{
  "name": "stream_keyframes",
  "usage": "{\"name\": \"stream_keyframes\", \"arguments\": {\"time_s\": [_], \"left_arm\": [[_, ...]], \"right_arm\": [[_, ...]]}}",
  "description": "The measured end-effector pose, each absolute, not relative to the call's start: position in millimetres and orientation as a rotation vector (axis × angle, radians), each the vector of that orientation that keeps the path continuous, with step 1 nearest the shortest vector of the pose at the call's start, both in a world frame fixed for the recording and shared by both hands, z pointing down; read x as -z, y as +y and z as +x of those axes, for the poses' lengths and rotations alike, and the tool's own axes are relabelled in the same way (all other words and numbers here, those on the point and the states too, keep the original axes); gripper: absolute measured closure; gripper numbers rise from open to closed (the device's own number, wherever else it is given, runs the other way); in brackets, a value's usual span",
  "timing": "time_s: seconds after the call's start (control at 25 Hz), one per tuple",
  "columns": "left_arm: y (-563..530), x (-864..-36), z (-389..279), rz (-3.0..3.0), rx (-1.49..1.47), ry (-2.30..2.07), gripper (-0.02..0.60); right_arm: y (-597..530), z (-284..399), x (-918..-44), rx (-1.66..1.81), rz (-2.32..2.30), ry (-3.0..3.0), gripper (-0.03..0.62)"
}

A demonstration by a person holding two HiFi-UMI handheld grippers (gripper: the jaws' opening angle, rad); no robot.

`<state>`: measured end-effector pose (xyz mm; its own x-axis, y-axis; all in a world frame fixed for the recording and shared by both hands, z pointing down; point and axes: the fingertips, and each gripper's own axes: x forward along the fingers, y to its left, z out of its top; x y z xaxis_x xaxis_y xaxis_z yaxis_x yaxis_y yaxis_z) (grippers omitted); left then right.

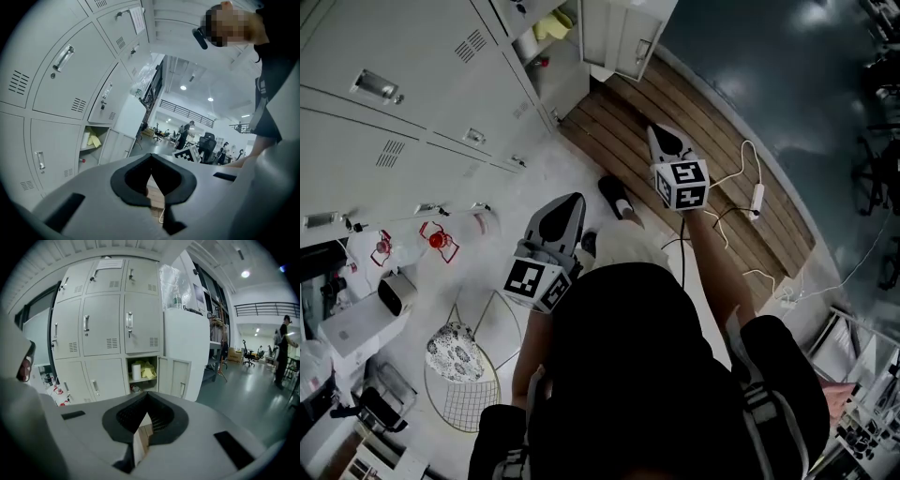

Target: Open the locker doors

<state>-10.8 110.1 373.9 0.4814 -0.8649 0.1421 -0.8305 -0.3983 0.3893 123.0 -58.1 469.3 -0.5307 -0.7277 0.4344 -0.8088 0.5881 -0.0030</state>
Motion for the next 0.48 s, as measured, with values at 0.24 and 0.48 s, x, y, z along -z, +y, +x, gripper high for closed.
{"name": "stream_keyframes", "arguments": {"time_s": [0.24, 0.48], "left_arm": [[130, -378, -22, 2.319, 0.122, -1.412, 0.563], [141, -375, -27, 2.325, 0.113, -1.412, 0.563]], "right_arm": [[-10, 115, -418, -0.255, 1.245, -2.532, 0.589], [29, 114, -377, -0.245, 1.246, -2.604, 0.590]]}}
